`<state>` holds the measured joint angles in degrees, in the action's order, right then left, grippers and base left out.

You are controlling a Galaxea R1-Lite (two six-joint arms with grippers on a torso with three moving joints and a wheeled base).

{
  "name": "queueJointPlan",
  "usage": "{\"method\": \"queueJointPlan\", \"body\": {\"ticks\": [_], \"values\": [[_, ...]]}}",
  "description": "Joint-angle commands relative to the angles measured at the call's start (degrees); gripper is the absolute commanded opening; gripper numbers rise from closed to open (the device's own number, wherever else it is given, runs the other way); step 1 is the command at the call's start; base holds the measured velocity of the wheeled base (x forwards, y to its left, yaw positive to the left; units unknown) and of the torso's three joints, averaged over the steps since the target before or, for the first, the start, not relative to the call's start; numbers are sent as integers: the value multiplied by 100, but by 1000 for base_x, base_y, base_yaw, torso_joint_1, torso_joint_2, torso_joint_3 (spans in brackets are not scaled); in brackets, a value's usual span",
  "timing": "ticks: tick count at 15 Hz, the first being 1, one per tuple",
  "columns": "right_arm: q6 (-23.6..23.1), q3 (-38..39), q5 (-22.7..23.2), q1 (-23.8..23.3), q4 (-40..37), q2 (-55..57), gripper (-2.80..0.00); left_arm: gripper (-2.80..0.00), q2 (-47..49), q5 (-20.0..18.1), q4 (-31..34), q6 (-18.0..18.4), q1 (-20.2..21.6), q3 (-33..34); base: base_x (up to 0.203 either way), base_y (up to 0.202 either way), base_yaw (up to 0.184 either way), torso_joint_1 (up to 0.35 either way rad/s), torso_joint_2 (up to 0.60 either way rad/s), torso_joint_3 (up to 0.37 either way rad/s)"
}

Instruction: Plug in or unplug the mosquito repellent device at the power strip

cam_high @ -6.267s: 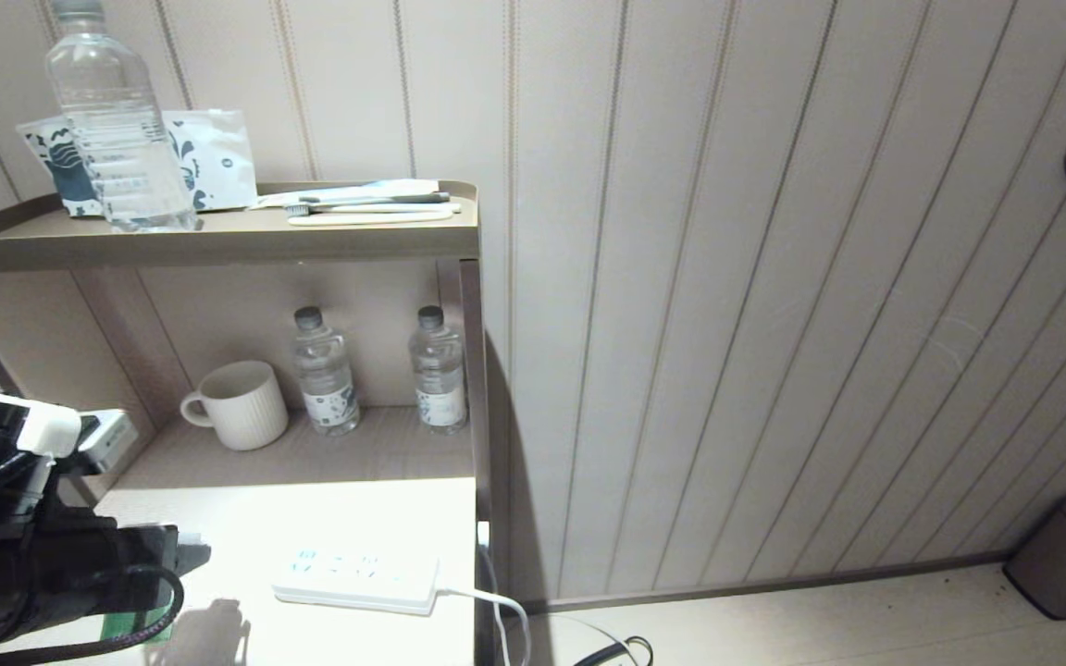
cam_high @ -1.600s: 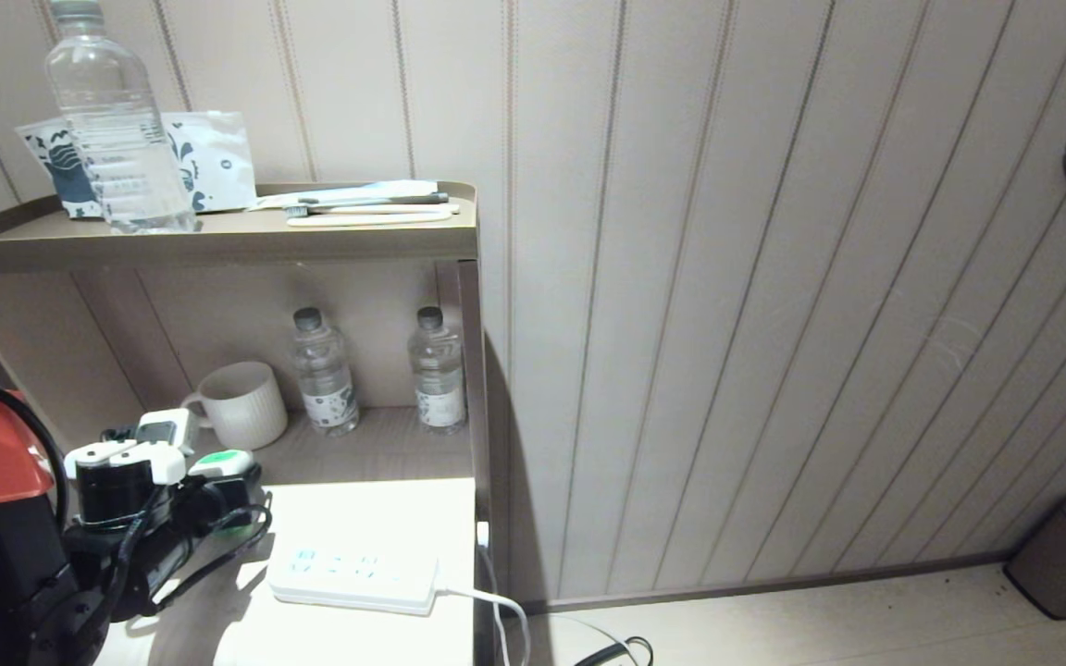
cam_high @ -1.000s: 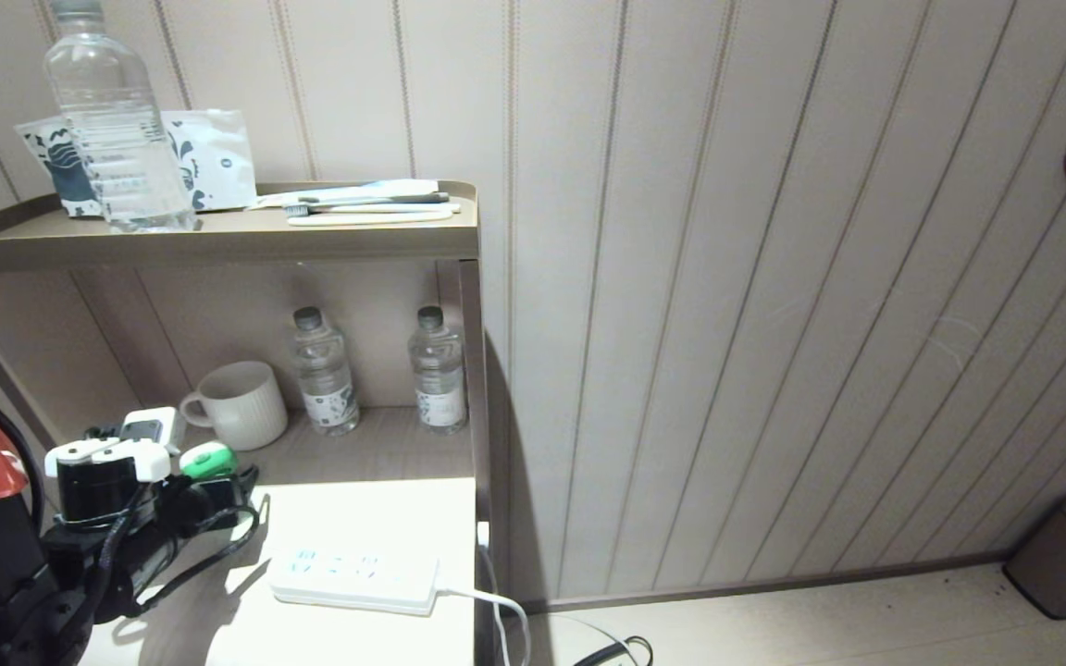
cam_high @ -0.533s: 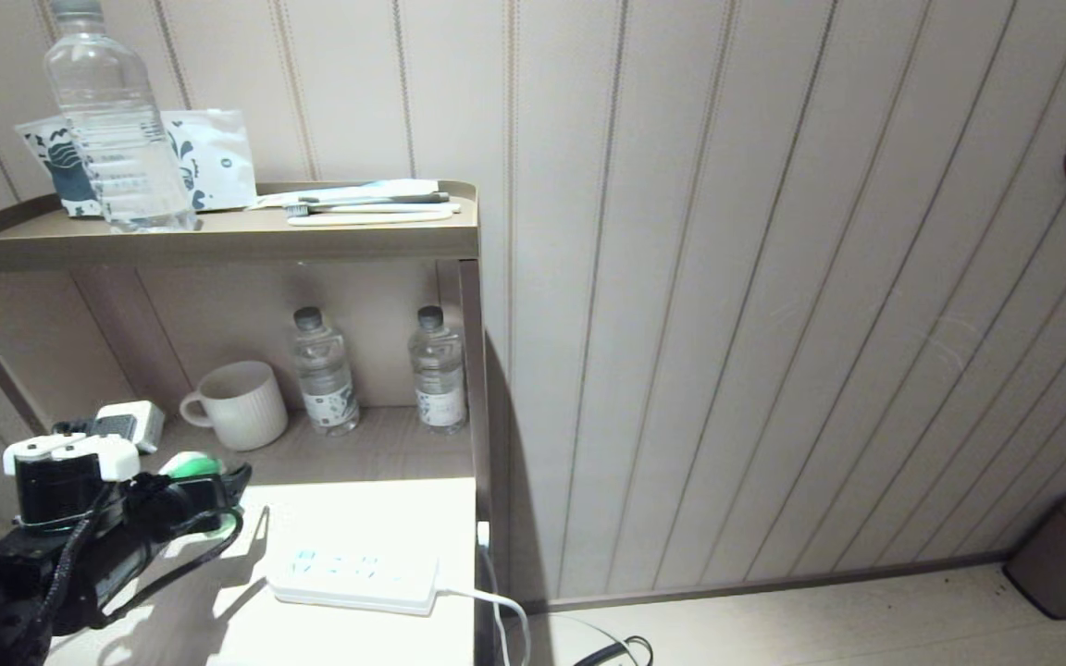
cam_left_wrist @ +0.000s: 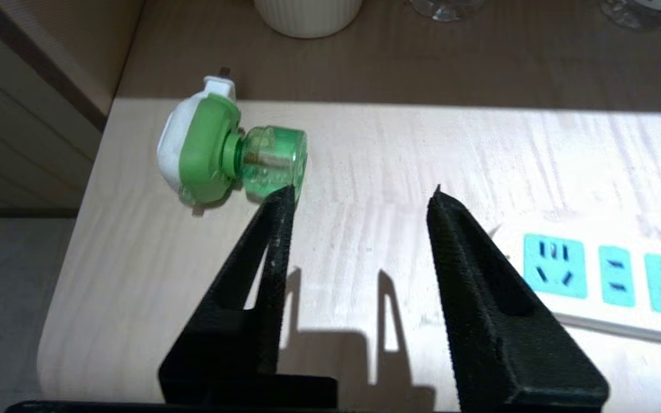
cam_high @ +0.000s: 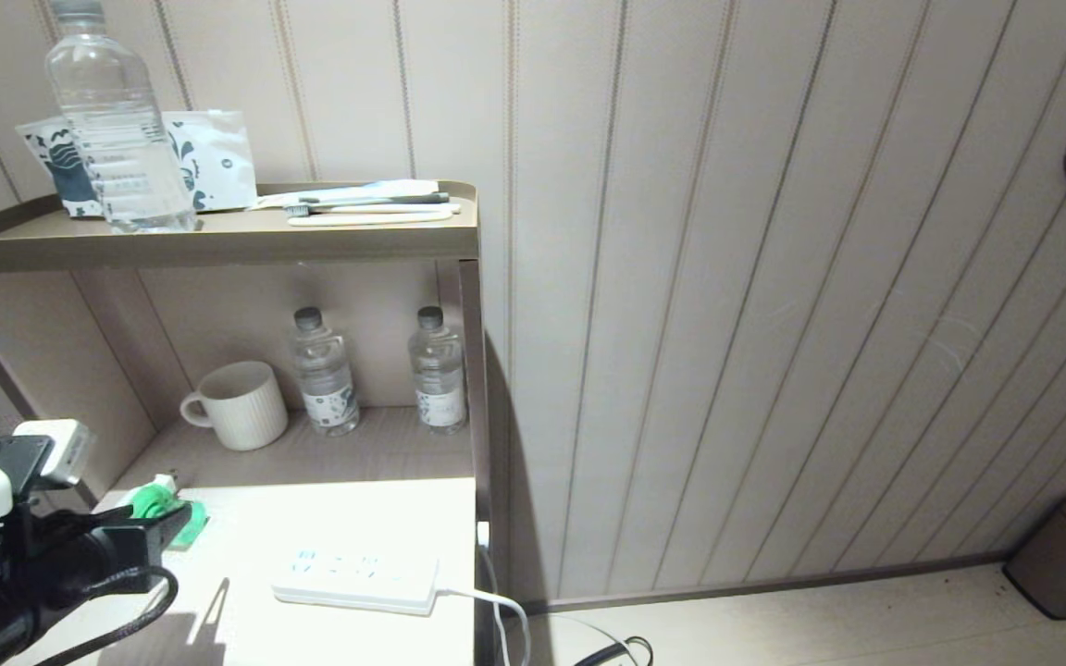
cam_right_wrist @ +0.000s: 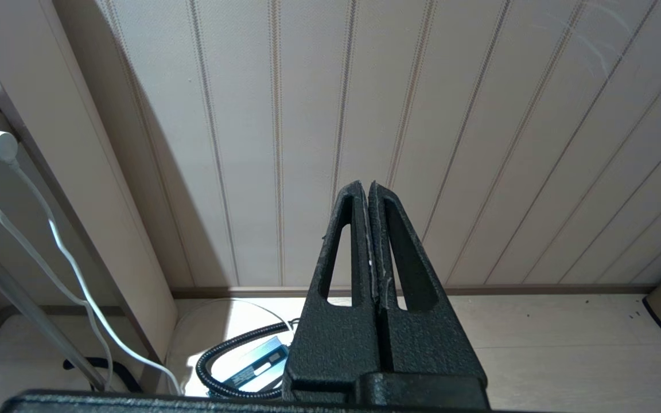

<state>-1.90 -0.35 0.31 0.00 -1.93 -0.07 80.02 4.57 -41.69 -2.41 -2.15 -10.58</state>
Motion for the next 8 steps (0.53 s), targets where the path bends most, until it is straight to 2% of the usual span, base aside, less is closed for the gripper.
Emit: {"method": "queueJointPlan", "body": {"ticks": [1, 5, 8], "values": [[-3, 0, 4, 0, -9, 7, -280, -280, -1099, -6, 530, 7, -3, 15, 0, 0, 0, 0, 0, 0], [-3, 0, 4, 0, -1, 7, -280, -280, -3178, -157, 2629, 12, -2, -215, 0, 0, 0, 0, 0, 0], [-3, 0, 4, 0, -1, 7, -280, -280, -4642, -217, 3720, 16, 35, -337, 0, 0, 0, 0, 0, 0]]}}
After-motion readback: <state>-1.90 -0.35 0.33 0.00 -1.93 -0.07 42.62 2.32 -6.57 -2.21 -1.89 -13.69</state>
